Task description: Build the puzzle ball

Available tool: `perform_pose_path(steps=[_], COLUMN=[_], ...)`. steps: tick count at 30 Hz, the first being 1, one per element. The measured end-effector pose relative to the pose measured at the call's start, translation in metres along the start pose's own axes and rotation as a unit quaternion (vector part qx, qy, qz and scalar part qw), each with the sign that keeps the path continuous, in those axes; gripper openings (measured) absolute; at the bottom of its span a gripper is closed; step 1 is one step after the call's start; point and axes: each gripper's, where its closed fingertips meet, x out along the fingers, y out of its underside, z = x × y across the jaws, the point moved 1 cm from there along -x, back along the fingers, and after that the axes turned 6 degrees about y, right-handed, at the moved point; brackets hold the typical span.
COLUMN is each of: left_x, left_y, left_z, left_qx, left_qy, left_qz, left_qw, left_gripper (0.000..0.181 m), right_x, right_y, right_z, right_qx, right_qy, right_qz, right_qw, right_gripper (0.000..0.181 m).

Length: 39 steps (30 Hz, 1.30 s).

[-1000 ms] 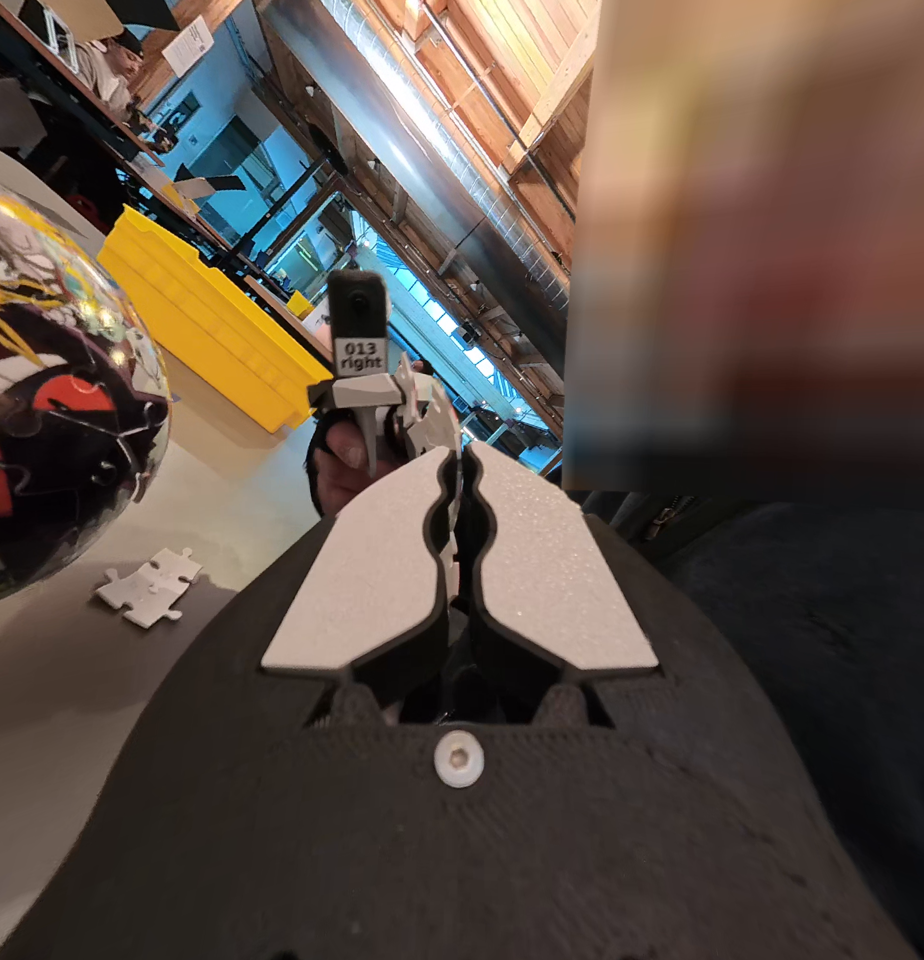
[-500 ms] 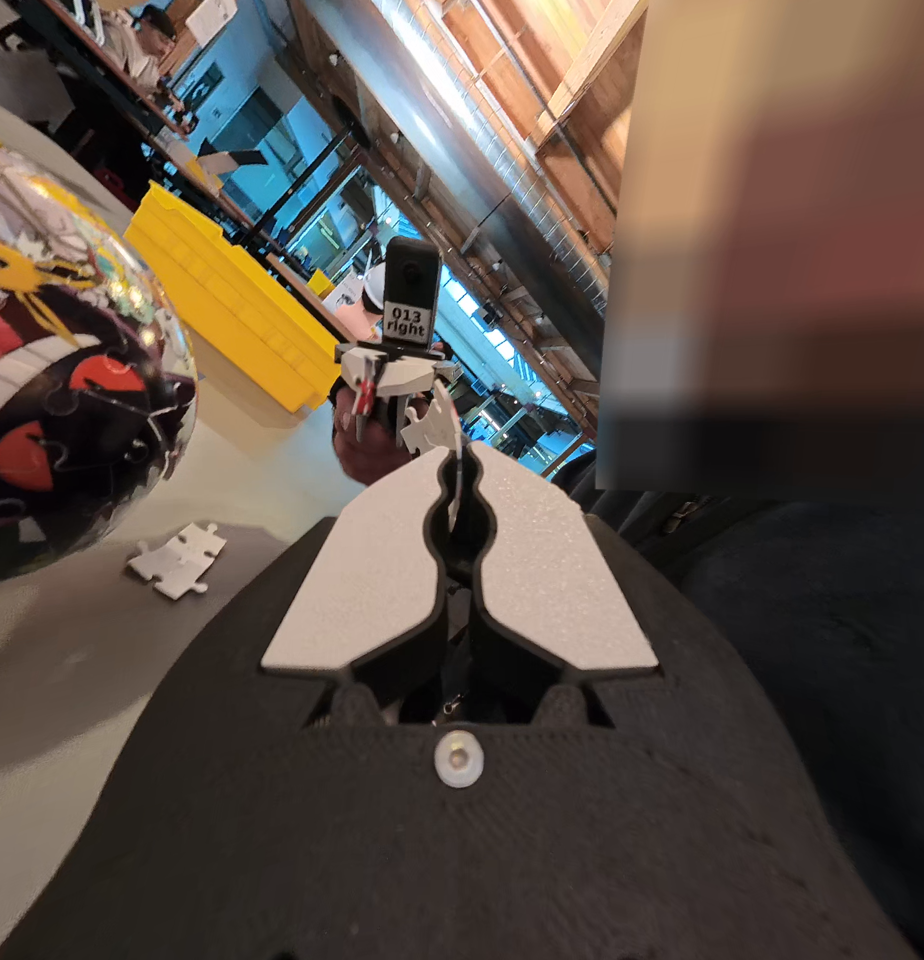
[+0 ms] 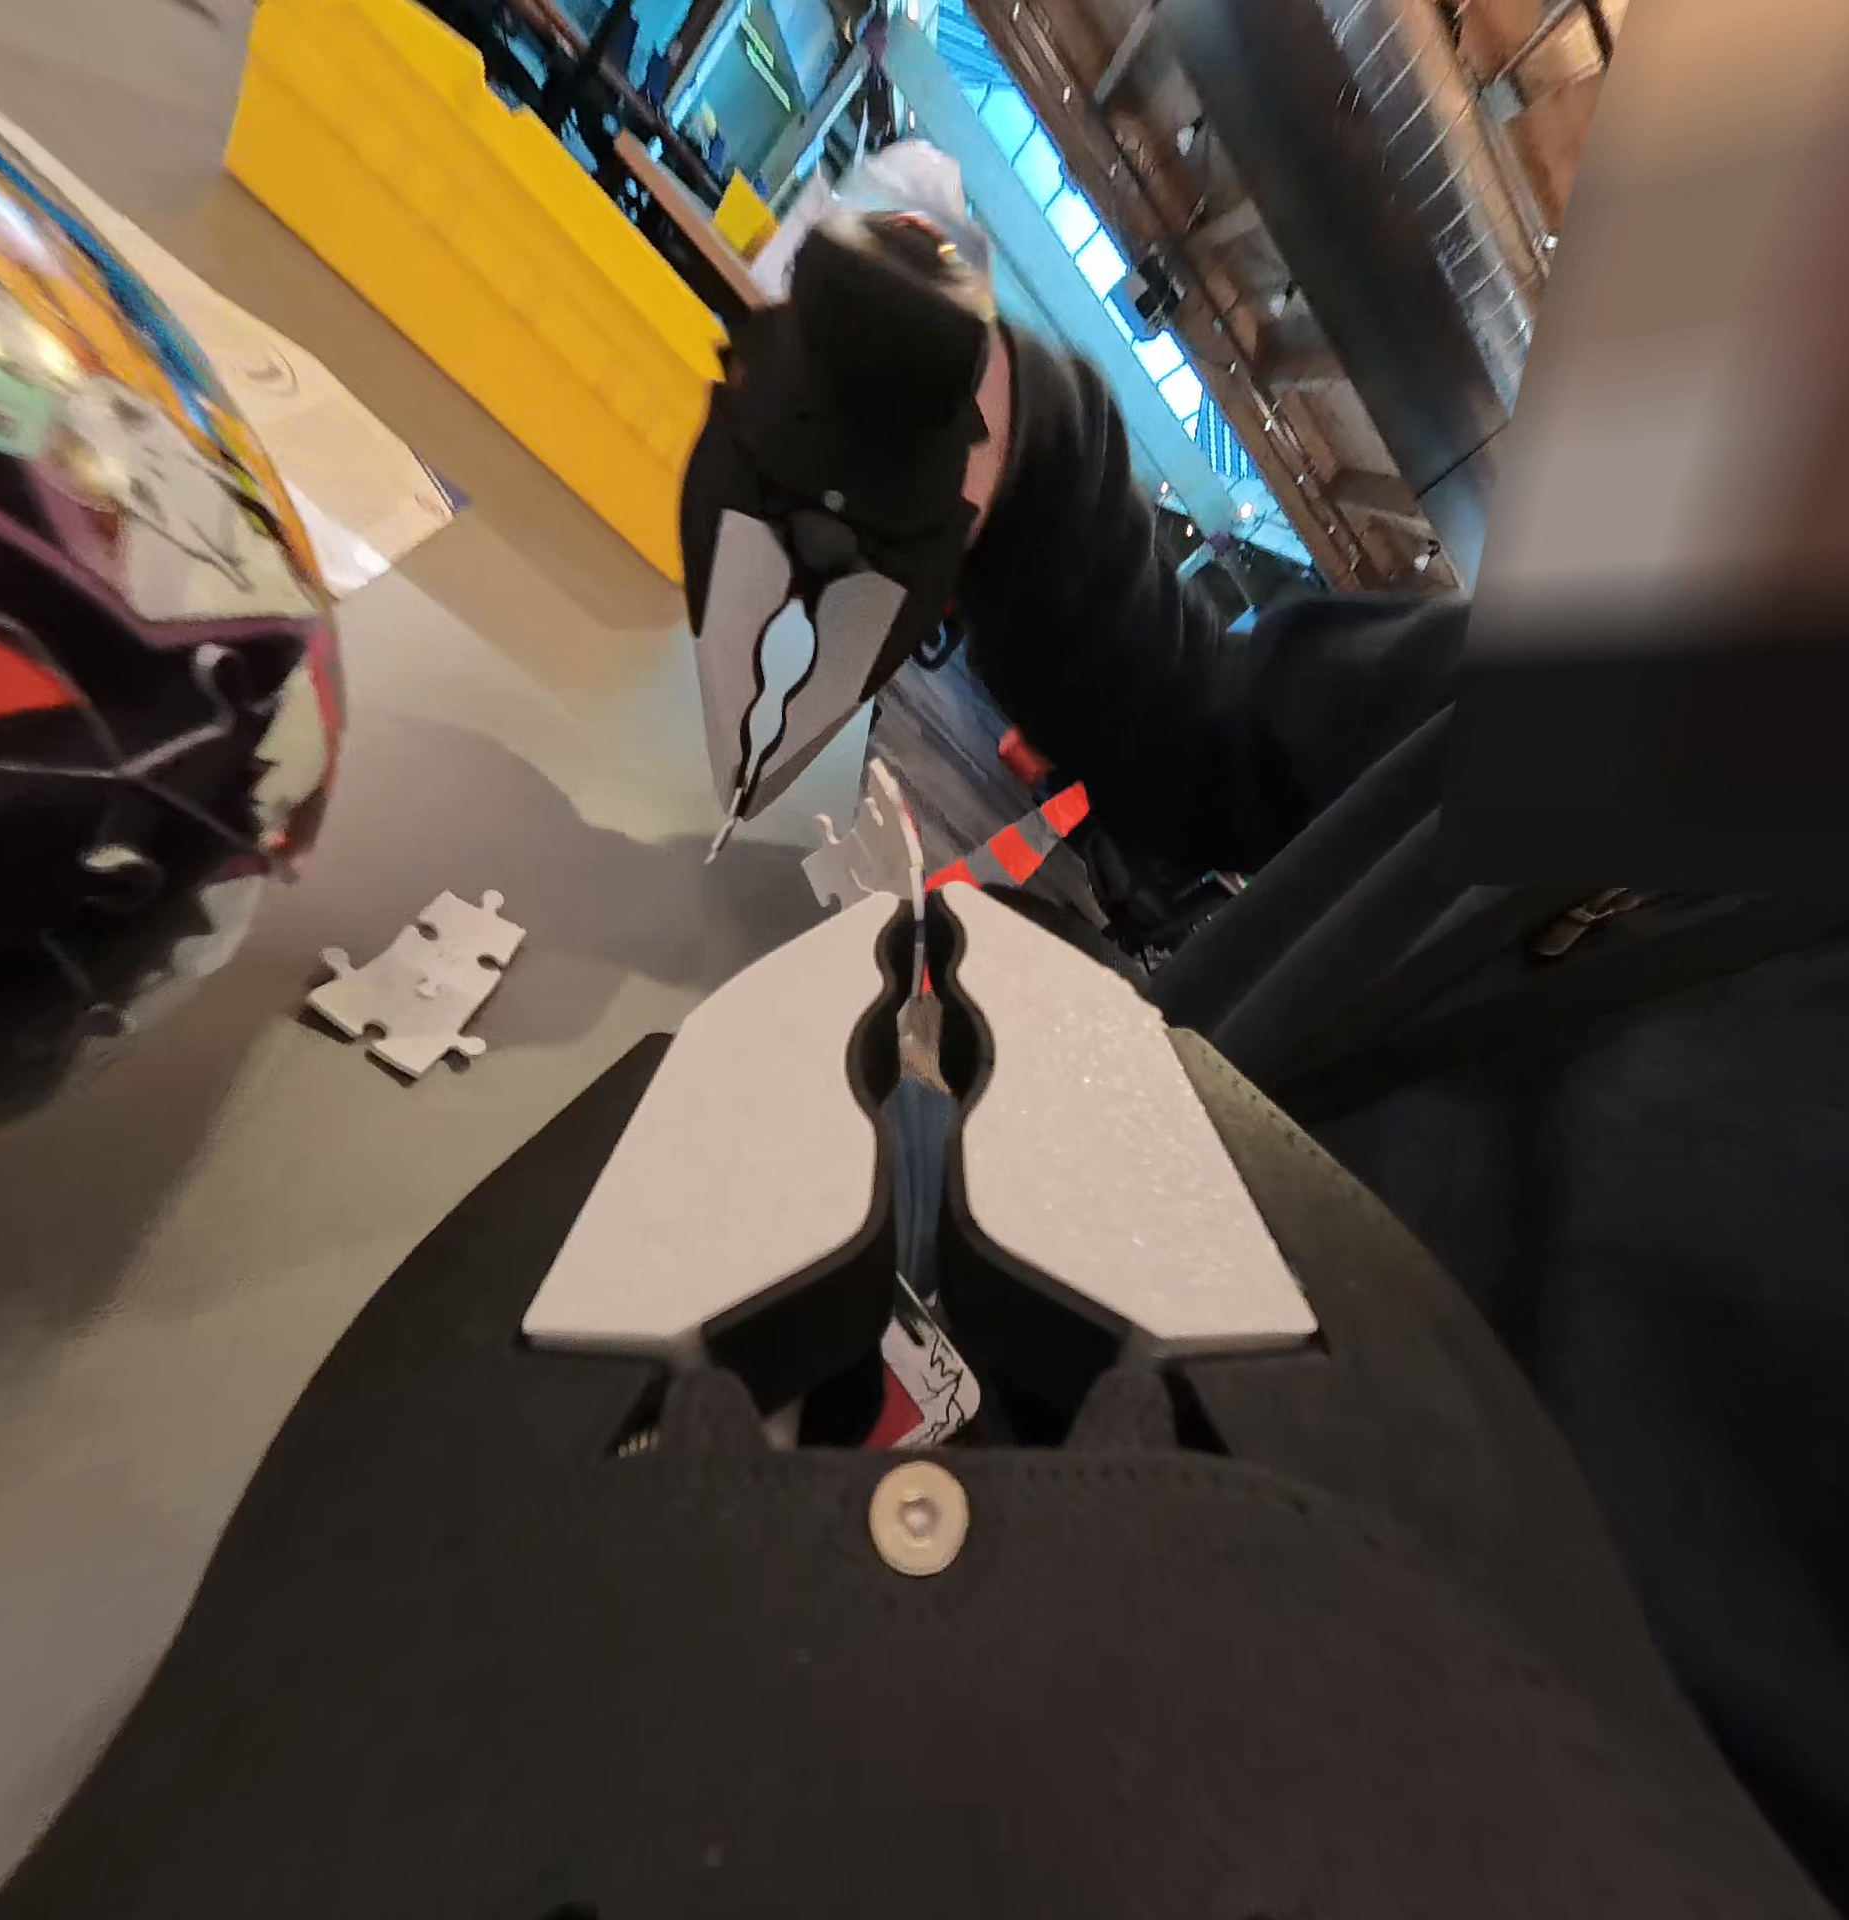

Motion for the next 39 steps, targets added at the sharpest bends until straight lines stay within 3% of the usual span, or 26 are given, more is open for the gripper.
perform_pose_path(steps=[3, 6, 9, 12, 16, 20, 23, 29, 36, 39], left_x=[0.008, 0.012, 0.013, 0.012, 0.013, 0.019, 0.024, 0.033, 0.035, 0.031], left_y=[0.006, 0.011, 0.016, 0.020, 0.023, 0.022, 0.021, 0.021, 0.010, 0.000], left_z=[0.002, 0.005, 0.011, 0.016, 0.016, 0.016, 0.015, 0.007, 0.006, 0.004], left_qx=[-0.009, -0.016, -0.027, -0.038, -0.049, -0.051, -0.047, -0.025, -0.019, -0.007], left_qy=[-0.001, -0.005, -0.010, -0.014, -0.011, 0.005, 0.019, 0.047, 0.056, 0.049], left_qz=[0.015, 0.028, 0.037, 0.043, 0.054, 0.056, 0.060, 0.084, 0.078, 0.060], left_qw=[1.000, 0.999, 0.999, 0.998, 0.997, 0.997, 0.997, 0.995, 0.995, 0.997], left_gripper=[0.002, 0.002, 0.002, 0.002, 0.002, 0.002, 0.002, 0.002, 0.003, 0.012], right_x=[0.008, 0.013, 0.004, -0.004, -0.016, -0.028, -0.026, -0.043, -0.058, -0.067], right_y=[-0.015, -0.039, -0.053, -0.048, -0.068, -0.097, -0.103, -0.115, -0.112, -0.107], right_z=[-0.010, -0.026, -0.035, -0.031, -0.007, 0.023, 0.025, 0.036, 0.040, 0.040], right_qx=[-0.048, -0.069, -0.054, -0.029, -0.003, 0.042, 0.047, 0.017, 0.014, 0.012], right_qy=[-0.012, 0.039, 0.084, 0.113, 0.122, 0.011, -0.036, -0.136, -0.195, -0.224], right_qz=[0.048, 0.036, -0.025, -0.079, -0.235, -0.399, -0.435, -0.508, -0.553, -0.577], right_qw=[0.998, 0.996, 0.995, 0.990, 0.964, 0.916, 0.898, 0.850, 0.810, 0.785], right_gripper=[0.001, 0.028, 0.031, 0.030, 0.031, 0.038, 0.034, 0.001, 0.000, 0.000])
